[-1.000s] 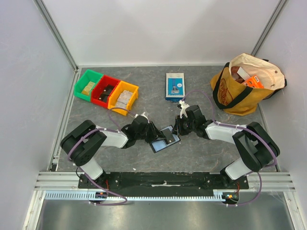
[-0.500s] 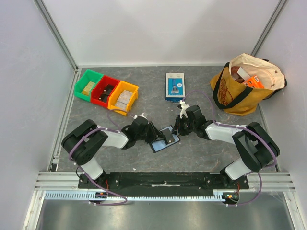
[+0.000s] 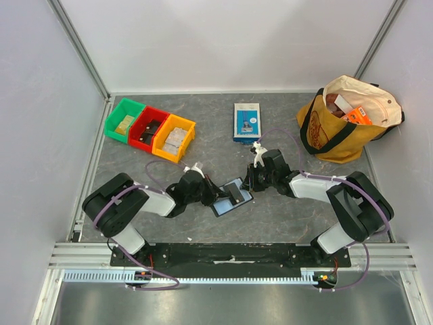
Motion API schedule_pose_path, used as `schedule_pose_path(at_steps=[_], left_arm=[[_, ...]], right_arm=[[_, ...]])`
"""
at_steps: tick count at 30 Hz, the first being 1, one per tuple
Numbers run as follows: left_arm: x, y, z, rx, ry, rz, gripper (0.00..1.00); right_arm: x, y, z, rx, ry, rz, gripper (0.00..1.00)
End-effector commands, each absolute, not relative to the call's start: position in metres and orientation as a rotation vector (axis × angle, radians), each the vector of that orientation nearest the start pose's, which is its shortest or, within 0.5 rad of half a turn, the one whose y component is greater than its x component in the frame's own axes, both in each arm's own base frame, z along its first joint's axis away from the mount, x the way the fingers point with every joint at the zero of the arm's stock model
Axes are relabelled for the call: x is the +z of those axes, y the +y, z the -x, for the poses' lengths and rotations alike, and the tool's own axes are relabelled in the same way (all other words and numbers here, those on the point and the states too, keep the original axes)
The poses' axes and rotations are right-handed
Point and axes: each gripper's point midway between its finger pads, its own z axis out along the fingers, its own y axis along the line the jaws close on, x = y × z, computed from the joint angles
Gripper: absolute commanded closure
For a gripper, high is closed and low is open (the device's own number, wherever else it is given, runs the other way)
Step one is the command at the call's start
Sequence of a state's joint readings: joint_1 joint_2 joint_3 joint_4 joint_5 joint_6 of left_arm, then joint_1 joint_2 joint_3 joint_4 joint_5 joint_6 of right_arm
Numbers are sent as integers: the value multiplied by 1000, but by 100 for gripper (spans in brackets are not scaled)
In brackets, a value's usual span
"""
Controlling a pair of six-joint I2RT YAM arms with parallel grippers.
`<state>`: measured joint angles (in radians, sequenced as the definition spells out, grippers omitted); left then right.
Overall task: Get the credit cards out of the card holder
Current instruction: Remove the credit card from the card holder.
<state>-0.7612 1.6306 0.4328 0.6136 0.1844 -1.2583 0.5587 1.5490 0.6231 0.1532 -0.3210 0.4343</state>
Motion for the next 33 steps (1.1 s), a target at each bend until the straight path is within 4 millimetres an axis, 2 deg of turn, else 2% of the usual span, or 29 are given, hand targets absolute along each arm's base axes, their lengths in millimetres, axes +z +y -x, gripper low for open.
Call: schedule_pose_path(at_steps=[1, 7, 11, 15, 20, 22, 25, 31, 33], left_arm=[[40, -301, -217, -1275, 2379, 537, 98], [35, -282, -198, -1240, 2417, 556, 98], [41, -266, -189, -1213, 2394, 547, 98], [58, -252, -190, -1166, 2337, 510, 98], [87, -237, -196, -1201, 2222, 461, 98], [97, -232, -200, -1223, 2188, 423, 98], [113, -232, -202, -1248, 2163, 273, 98], [154, -252, -196, -1257, 2136, -219, 98], [166, -255, -194, -1224, 2124, -379, 98]], right_arm=[[-5, 230, -241, 753, 2571, 294, 76], [-7, 229, -243, 740, 2574, 281, 77], [-3, 230, -244, 745, 2564, 280, 77], [2, 232, -247, 751, 2548, 281, 77], [19, 237, -252, 779, 2507, 290, 74], [32, 238, -254, 791, 2467, 305, 68], [60, 242, -257, 819, 2391, 353, 55], [142, 255, -246, 936, 2159, 607, 25], [169, 260, -241, 964, 2074, 698, 21]])
